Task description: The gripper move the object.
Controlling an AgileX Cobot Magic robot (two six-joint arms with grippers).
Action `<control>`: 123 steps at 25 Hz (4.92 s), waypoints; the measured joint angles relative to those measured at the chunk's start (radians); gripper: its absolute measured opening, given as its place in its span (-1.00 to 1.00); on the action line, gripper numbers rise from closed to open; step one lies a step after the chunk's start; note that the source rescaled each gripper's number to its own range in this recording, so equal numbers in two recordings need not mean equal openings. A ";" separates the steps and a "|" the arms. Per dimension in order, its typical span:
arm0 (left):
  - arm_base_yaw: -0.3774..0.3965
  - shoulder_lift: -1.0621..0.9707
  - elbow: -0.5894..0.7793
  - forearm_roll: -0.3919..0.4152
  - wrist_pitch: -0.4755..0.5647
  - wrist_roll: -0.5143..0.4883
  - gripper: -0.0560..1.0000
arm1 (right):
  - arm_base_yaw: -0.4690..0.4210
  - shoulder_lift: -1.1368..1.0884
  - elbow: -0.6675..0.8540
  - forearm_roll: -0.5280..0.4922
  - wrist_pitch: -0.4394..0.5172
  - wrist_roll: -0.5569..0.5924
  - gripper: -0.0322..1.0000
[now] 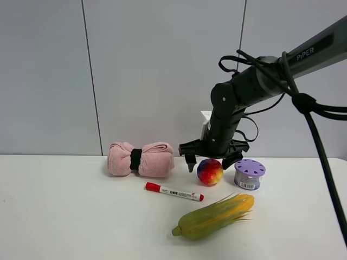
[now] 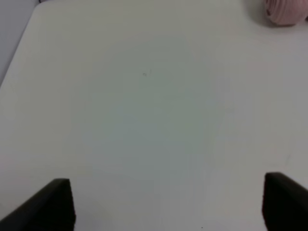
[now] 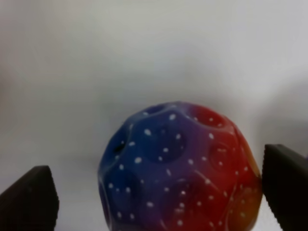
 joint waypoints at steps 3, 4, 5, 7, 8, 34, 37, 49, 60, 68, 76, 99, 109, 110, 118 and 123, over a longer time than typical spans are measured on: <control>0.000 0.000 0.000 0.000 0.000 0.000 1.00 | 0.000 0.008 0.000 -0.009 -0.013 0.000 0.92; 0.000 0.000 0.000 0.000 0.000 0.000 1.00 | 0.000 0.012 0.000 -0.013 -0.013 0.000 0.91; 0.000 0.000 0.000 0.000 0.000 0.000 1.00 | 0.000 0.014 0.000 -0.017 -0.013 0.000 0.89; 0.000 0.000 0.000 0.000 0.000 0.000 1.00 | 0.000 0.021 0.000 -0.017 -0.014 0.000 0.76; 0.000 0.000 0.000 0.000 0.000 0.000 1.00 | 0.000 0.027 0.000 -0.017 -0.015 0.000 0.60; 0.000 0.000 0.000 0.000 0.000 0.000 1.00 | 0.172 -0.318 -0.099 0.249 0.274 -0.584 -0.94; 0.000 0.000 0.000 0.000 0.000 0.000 1.00 | 0.233 -0.288 -0.140 0.278 0.298 -0.661 -0.94; 0.000 0.000 0.000 0.000 0.000 0.000 1.00 | 0.355 -0.040 -0.149 0.265 0.302 -0.811 -0.94; 0.000 0.000 0.000 0.000 0.000 0.000 1.00 | 0.360 0.058 -0.150 0.197 0.245 -0.814 -0.94; 0.000 0.000 0.000 0.000 0.000 0.000 1.00 | 0.360 0.073 -0.150 0.197 0.265 -0.814 -0.94; 0.000 0.000 0.000 0.000 0.000 0.000 1.00 | 0.360 0.087 -0.151 0.183 0.301 -0.814 -0.94; 0.000 0.000 0.000 0.000 0.000 0.000 1.00 | 0.360 0.046 -0.152 0.130 0.346 -0.795 -0.21; 0.000 0.000 0.000 0.000 0.000 0.000 1.00 | 0.360 -0.285 -0.152 0.070 0.430 -0.787 -0.21; 0.000 0.000 0.000 0.000 0.000 0.000 1.00 | 0.360 -0.323 -0.152 0.050 0.427 -0.771 -0.21; 0.000 0.000 0.000 0.000 0.000 0.000 1.00 | 0.339 -0.588 -0.031 -0.159 0.382 -0.477 0.87; 0.000 0.000 0.000 0.000 0.000 0.000 1.00 | 0.281 -0.838 0.249 -0.160 0.313 -0.405 0.95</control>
